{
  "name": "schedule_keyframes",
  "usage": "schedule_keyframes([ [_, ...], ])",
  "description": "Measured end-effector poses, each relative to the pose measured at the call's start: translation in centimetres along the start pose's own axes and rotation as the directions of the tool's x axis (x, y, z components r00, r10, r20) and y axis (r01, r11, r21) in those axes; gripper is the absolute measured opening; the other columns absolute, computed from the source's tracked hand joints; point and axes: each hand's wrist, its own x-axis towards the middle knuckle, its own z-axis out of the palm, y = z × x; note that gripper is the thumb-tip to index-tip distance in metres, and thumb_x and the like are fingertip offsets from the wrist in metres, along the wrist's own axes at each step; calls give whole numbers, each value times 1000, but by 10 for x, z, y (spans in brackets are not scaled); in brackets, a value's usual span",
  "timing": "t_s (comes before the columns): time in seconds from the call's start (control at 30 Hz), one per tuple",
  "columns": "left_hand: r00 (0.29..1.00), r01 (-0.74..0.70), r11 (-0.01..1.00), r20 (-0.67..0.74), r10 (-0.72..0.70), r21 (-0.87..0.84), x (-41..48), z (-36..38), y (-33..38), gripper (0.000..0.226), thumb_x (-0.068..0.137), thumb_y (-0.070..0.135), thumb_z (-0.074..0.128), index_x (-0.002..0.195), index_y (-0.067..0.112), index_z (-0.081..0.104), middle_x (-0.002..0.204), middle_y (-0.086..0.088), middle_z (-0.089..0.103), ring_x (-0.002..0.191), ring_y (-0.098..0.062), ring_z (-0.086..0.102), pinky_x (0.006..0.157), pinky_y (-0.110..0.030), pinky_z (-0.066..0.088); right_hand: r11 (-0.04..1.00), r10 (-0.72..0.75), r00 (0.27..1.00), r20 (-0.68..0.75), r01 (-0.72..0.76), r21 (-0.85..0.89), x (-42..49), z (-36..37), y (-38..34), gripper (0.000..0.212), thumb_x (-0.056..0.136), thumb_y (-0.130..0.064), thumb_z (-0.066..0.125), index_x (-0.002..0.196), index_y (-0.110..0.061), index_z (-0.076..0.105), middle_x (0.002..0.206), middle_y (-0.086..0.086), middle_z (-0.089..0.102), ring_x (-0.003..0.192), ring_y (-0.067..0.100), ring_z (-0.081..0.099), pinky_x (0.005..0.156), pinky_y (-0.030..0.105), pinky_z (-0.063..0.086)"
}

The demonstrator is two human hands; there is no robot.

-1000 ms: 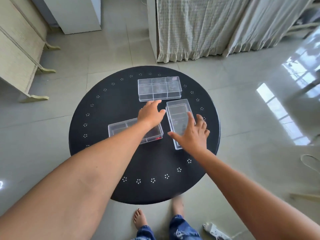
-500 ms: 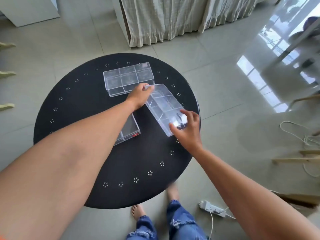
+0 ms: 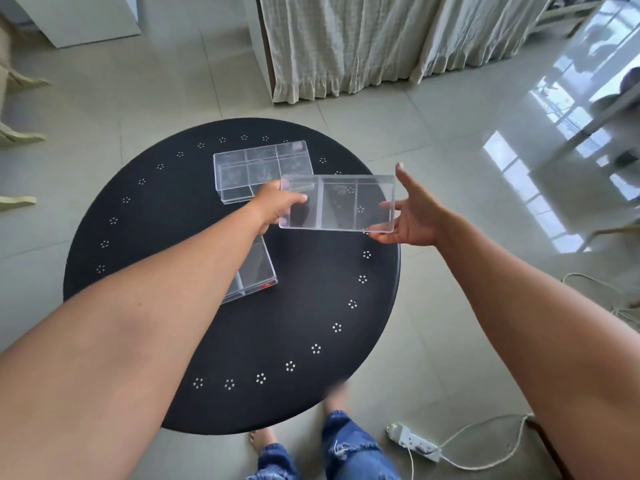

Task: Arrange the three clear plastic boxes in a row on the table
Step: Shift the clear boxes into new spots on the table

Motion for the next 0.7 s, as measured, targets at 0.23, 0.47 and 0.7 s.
schedule_keyframes([
  [0.23, 982, 182, 982, -54, -180, 40, 0, -2, -9, 68, 83, 22, 76, 139, -1, 44, 139, -20, 51, 122, -39, 59, 83, -48, 57, 855, -91, 975, -205, -29, -518, 22, 26, 1, 56, 96, -56, 49, 118, -4, 52, 103, 21, 57, 66, 33, 69, 54, 39, 62],
  [0.47, 951, 310, 944, -54, -305, 112, -6, 5, -11, 65, 84, 15, 76, 137, -8, 45, 143, -28, 48, 126, -44, 54, 87, -57, 56, 712, -227, 903, -364, -101, -695, 41, 31, 5, 58, 94, -57, 49, 112, -3, 53, 86, 12, 56, 63, 32, 63, 61, 42, 62],
  [0.7, 925, 373, 902, -7, -381, 219, -16, 9, -5, 65, 85, 13, 75, 137, -10, 42, 139, -32, 47, 121, -45, 57, 88, -50, 57, 689, -328, 865, -380, -57, -723, 56, 23, 10, 49, 89, -57, 57, 77, -10, 52, 68, 9, 58, 55, 32, 65, 74, 46, 62],
])
